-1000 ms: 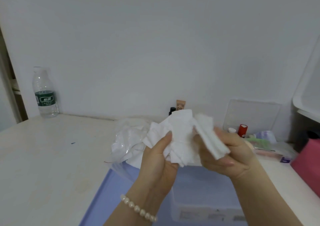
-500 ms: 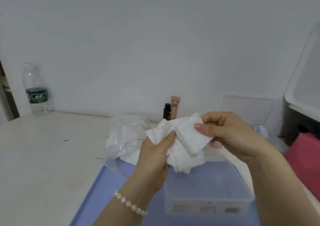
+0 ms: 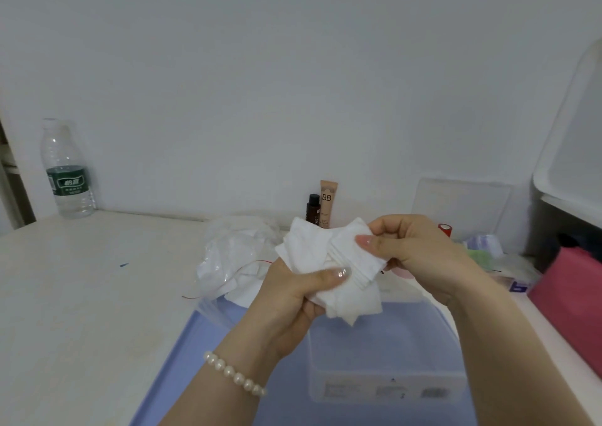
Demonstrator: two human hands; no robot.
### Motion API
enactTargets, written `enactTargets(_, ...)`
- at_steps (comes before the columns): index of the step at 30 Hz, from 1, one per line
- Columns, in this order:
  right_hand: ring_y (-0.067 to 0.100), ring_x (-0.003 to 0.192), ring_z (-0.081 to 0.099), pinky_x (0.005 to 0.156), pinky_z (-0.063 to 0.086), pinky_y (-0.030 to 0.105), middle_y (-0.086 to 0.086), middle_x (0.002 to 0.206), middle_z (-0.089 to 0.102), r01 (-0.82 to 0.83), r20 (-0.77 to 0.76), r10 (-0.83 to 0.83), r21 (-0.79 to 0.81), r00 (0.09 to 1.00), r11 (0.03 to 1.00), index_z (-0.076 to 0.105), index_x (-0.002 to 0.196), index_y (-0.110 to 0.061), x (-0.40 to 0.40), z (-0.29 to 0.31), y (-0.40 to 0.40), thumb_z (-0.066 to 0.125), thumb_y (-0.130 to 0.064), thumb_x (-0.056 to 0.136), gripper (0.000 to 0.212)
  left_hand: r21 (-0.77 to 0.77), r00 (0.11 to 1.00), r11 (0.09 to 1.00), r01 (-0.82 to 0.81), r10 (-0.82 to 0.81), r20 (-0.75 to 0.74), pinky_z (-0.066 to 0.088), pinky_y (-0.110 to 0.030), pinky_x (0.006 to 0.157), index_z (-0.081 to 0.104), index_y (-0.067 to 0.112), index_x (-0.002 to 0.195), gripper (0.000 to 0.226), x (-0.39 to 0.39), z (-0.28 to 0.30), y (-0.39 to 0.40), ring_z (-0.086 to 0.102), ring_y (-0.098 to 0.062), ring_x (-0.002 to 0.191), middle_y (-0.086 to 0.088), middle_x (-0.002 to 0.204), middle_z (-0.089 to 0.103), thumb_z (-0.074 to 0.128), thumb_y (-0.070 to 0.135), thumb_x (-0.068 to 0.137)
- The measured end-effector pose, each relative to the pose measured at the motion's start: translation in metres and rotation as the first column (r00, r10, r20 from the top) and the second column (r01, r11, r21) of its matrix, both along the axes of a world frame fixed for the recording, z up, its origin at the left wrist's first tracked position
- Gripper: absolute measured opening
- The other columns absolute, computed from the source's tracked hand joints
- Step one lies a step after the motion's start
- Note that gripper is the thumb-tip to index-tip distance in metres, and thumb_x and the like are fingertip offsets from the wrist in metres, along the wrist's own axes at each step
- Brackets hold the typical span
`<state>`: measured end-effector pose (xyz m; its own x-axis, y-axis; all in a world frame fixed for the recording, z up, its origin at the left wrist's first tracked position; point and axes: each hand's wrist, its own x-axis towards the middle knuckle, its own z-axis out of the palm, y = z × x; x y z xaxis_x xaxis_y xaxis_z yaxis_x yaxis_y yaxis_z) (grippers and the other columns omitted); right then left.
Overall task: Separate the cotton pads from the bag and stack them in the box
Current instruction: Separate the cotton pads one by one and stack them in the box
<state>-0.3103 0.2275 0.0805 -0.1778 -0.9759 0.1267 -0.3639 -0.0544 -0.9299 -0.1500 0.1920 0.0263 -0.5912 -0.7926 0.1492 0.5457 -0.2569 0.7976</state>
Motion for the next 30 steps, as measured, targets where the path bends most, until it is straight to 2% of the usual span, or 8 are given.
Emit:
enactTargets(2,0.012,0.058,0.051,0.057,0.039,0.024,0.0,0.064,0.065,0.013,0.012,-0.013,0.005,1.0,1.0,0.068,0.072,-0.013,-0.001,0.0,0.0,0.068,-0.013,0.082,0.01,0.001,1.0,1.0,0.007,-0.007,-0.001,0.058,-0.034,0.07,0.061,0.002,0.113,0.053,-0.001,-0.002,-0.001,0.068,-0.024,0.099,-0.014,0.11,0.07,0.062,-0.009,0.062)
enactTargets(7,0.009,0.055,0.051,0.047,0.037,0.014,0.002,0.066,0.064,0.001,0.023,-0.001,0.002,1.0,1.0,0.068,0.072,-0.013,0.001,0.0,0.0,0.069,-0.009,0.08,0.008,0.056,1.0,0.998,-0.011,0.012,-0.022,0.058,-0.034,0.071,0.056,-0.002,0.121,0.062,-0.001,-0.006,-0.006,0.067,-0.026,0.102,-0.016,0.113,0.068,0.061,-0.01,0.06)
enactTargets(13,0.014,0.069,0.056,0.062,0.046,0.021,0.012,0.09,0.067,0.008,-0.067,-0.01,-0.031,0.998,0.999,0.07,0.088,-0.013,0.006,0.002,0.001,0.077,-0.009,0.071,0.02,0.073,0.998,0.997,-0.004,0.009,-0.06,0.057,-0.038,0.079,0.058,-0.001,0.117,0.057,-0.001,-0.006,-0.007,0.066,-0.028,0.102,-0.017,0.113,0.068,0.06,-0.012,0.061)
enactTargets(16,0.015,0.069,0.057,0.071,0.048,0.028,0.003,0.077,0.068,-0.01,-0.094,0.007,-0.035,0.996,0.999,0.07,0.081,-0.013,0.008,0.004,0.003,0.08,-0.006,0.066,0.02,0.081,0.998,0.996,-0.025,0.029,-0.049,0.058,-0.037,0.078,0.059,-0.001,0.114,0.057,-0.001,-0.005,-0.007,0.068,-0.027,0.099,-0.017,0.11,0.069,0.063,-0.019,0.06)
enactTargets(19,0.009,0.056,0.046,0.057,0.041,0.017,-0.014,0.055,0.055,0.008,-0.146,-0.018,-0.066,0.989,0.998,0.065,0.071,-0.015,0.009,0.004,0.003,0.082,-0.004,0.063,0.021,0.094,0.998,0.995,-0.034,0.039,-0.049,0.058,-0.037,0.075,0.058,-0.002,0.116,0.06,-0.001,-0.005,-0.006,0.067,-0.028,0.099,-0.018,0.111,0.068,0.064,-0.019,0.059)
enactTargets(22,0.008,0.056,0.043,0.052,0.039,0.011,-0.007,0.062,0.053,-0.016,-0.152,-0.002,-0.117,0.988,0.993,0.063,0.071,-0.016,0.011,0.007,0.005,0.081,0.002,0.062,0.027,0.102,0.998,0.994,-0.045,0.05,-0.047,0.058,-0.038,0.077,0.056,-0.003,0.12,0.063,-0.002,-0.006,-0.006,0.066,-0.029,0.102,-0.018,0.113,0.067,0.066,-0.02,0.06)
enactTargets(26,0.015,0.065,0.058,0.064,0.052,0.021,0.001,0.071,0.065,-0.019,0.134,0.05,-0.225,0.99,0.974,0.065,0.096,-0.018,0.006,0.011,0.007,0.072,0.012,0.064,0.044,0.095,0.993,0.994,-0.061,0.069,-0.092,0.054,-0.042,0.086,0.055,0.0,0.123,0.063,-0.002,-0.006,-0.007,0.064,-0.029,0.107,-0.017,0.116,0.066,0.064,-0.015,0.062)
enactTargets(30,0.018,0.071,0.07,0.072,0.058,0.034,0.008,0.081,0.073,0.091,0.599,0.052,-0.205,0.799,0.974,0.064,0.097,-0.004,-0.006,0.016,0.007,0.063,0.001,0.059,0.038,0.122,0.975,0.987,-0.104,0.126,-0.183,0.053,-0.047,0.085,0.055,0.0,0.121,0.062,-0.003,-0.004,-0.007,0.064,-0.031,0.107,-0.018,0.115,0.066,0.06,-0.012,0.06)
